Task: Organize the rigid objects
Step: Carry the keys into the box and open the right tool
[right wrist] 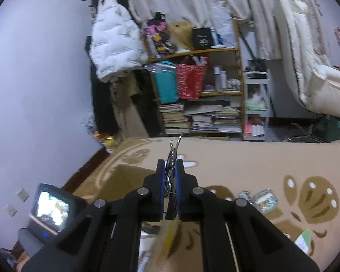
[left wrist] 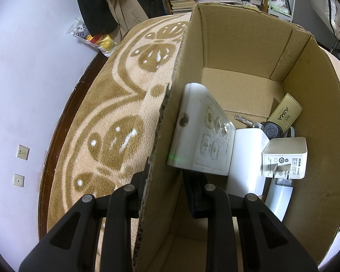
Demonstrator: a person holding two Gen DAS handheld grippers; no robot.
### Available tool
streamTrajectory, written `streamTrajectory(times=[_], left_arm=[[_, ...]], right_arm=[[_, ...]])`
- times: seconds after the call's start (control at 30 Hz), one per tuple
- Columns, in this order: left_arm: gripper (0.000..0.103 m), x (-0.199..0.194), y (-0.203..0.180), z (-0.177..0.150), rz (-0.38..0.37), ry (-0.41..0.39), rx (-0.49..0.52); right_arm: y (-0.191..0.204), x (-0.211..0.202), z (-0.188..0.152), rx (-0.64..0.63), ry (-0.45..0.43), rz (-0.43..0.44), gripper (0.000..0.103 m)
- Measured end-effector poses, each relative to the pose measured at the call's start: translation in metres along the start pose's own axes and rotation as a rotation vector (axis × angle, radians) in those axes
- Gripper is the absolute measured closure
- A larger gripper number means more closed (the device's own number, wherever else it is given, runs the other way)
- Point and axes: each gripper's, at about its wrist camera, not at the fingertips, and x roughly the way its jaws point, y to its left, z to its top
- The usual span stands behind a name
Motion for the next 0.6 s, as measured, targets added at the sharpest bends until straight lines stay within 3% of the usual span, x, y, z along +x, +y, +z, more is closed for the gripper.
streamTrajectory(times=[0.1, 0.23, 0.43, 0.6], left_arm=[[0.079, 0.0, 0.0, 0.0, -0.001, 0.0, -0.001], [0.079, 0.0, 0.0, 0.0, -0.002, 0.001, -0.002], [0.079, 0.001, 0.001, 0.0, -0.009, 0.004, -0.008], [0.078, 0.001, 0.002, 0.001, -0.012, 0.007, -0.009]], right_arm=[[0.013, 0.0, -0.005, -0.028, -0.029, 0.062, 0.094], [0.033, 0.016, -0.021, -0.07, 0.027, 0.092, 0.094], [0.045, 0.035, -0.039, -0.124, 0.103, 0.085, 0.094], [0.039, 0.041, -0.041, -0.12, 0.109, 0.068, 0.094]])
